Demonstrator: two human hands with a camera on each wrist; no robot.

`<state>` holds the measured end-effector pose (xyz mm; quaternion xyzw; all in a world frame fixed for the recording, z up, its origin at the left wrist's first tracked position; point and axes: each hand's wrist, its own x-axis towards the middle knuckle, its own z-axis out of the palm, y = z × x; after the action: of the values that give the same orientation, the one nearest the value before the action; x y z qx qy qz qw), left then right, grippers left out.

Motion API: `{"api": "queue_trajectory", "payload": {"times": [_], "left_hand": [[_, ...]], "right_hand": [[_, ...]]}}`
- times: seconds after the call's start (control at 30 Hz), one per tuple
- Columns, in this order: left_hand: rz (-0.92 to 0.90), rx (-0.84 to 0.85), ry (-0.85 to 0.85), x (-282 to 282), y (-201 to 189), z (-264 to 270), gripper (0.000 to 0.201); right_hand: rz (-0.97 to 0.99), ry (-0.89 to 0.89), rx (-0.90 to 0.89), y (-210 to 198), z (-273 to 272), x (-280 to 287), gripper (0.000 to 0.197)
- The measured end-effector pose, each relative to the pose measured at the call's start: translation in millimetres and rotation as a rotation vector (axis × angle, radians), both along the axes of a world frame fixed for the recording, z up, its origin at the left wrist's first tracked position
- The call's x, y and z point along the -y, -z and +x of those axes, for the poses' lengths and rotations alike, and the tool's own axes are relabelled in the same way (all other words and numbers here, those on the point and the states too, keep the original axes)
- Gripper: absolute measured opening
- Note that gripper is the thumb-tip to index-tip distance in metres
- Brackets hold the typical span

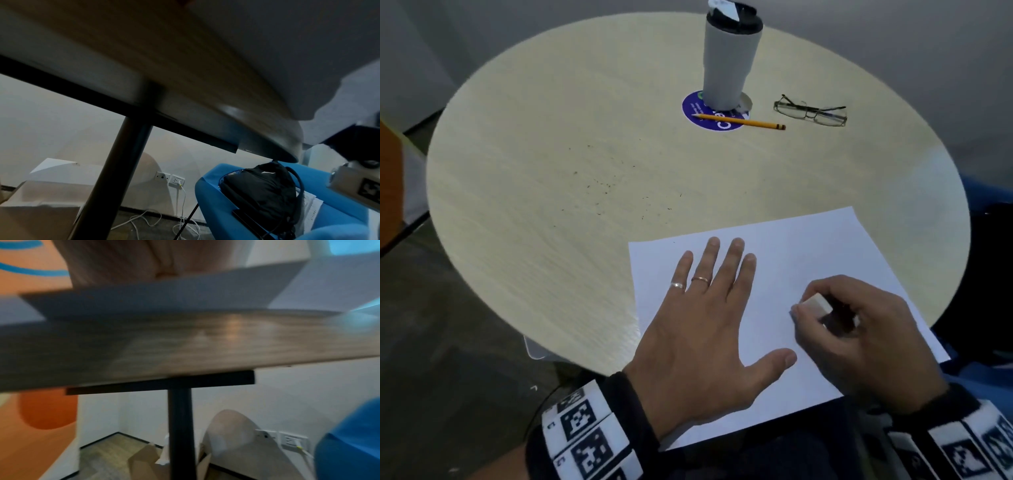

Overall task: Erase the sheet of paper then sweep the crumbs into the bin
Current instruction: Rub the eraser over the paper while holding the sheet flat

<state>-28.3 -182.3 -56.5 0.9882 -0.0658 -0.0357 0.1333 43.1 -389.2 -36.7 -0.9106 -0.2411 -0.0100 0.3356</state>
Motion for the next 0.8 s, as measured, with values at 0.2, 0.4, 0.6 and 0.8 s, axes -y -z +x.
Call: {"api": "queue_trajectory", "payload": {"times": [0.2, 0.4, 0.6, 0.8], "left_hand": [[0.007, -0.019, 0.017, -1.5, 1.8, 2.1, 0.108], [-0.013, -0.048, 0.02, -0.4, 3.5, 5.6, 0.109], [-0.016, -0.057, 0.009, -1.6, 5.3, 7.8, 0.11], [-0.017, -0.062, 0.015, 0.2, 3.1, 8.7, 0.11]], "right_hand": [[0.055, 0.018, -0.016, -7.7, -1.5, -16.8, 0.021], [0.052, 0.14, -0.037, 0.0, 22.9, -5.7, 0.02], [0.035, 0.079, -0.029, -1.4, 9.0, -23.5, 0.019], [0.019, 0.101, 0.003, -4.0, 17.4, -17.0, 0.019]]}}
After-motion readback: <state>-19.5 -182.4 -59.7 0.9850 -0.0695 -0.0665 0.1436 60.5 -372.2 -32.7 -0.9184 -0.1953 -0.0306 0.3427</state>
